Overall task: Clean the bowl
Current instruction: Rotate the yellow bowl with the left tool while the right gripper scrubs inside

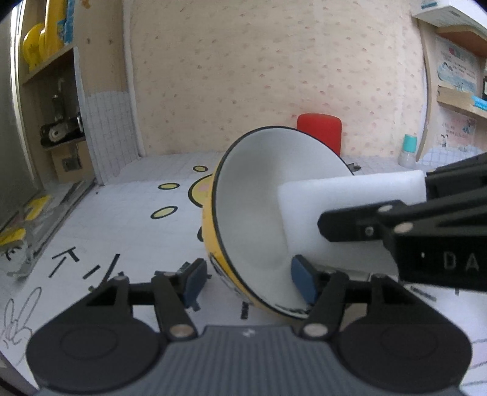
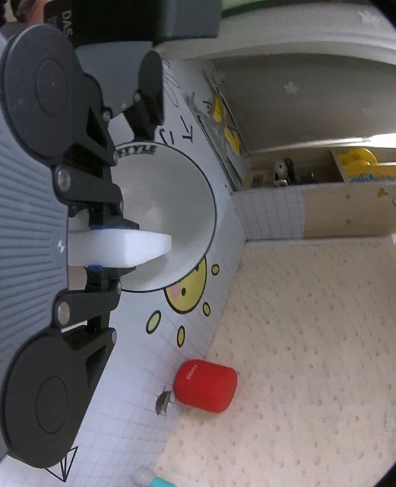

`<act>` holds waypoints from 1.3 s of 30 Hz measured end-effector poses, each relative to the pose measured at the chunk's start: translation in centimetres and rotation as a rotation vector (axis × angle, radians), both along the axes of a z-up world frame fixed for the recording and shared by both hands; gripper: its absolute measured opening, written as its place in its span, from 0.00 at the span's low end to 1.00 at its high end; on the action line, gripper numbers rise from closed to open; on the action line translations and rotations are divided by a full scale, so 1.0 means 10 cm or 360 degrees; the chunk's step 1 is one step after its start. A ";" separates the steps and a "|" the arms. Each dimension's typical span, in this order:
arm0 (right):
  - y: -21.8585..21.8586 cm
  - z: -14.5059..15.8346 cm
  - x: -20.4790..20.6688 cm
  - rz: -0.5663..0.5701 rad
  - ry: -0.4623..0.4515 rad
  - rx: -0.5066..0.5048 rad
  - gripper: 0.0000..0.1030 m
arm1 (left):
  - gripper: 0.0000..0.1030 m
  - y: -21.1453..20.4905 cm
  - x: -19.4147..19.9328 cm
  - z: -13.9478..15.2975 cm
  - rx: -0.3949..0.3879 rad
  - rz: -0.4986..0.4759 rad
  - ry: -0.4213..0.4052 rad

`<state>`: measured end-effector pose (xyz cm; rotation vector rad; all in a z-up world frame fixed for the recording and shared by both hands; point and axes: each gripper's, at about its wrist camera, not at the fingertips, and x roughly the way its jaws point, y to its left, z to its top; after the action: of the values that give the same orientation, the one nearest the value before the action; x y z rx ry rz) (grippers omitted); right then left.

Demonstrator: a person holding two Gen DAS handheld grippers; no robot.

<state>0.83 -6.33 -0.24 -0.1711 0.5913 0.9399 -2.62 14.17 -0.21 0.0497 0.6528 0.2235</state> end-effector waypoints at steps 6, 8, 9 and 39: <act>0.08 0.05 0.07 -0.0020 0.0041 0.0095 0.17 | 0.49 -0.04 -0.11 0.00 -0.0004 0.0030 -0.0037; 0.12 0.06 0.08 0.0015 0.0079 0.0127 0.17 | 0.47 -0.03 -0.15 -0.01 0.0008 0.0030 -0.0052; 0.15 0.06 0.05 0.0039 0.0084 0.0123 0.17 | 0.47 -0.03 -0.17 -0.01 0.0014 0.0030 -0.0060; 0.17 -0.11 -0.06 -0.0068 0.0001 -0.0086 0.17 | 0.42 -0.06 -0.08 0.01 -0.0057 -0.0077 -0.0037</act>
<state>0.21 -4.67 -1.30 -0.2062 0.6190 0.8833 -3.42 13.55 -0.07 0.0285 0.6316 0.1653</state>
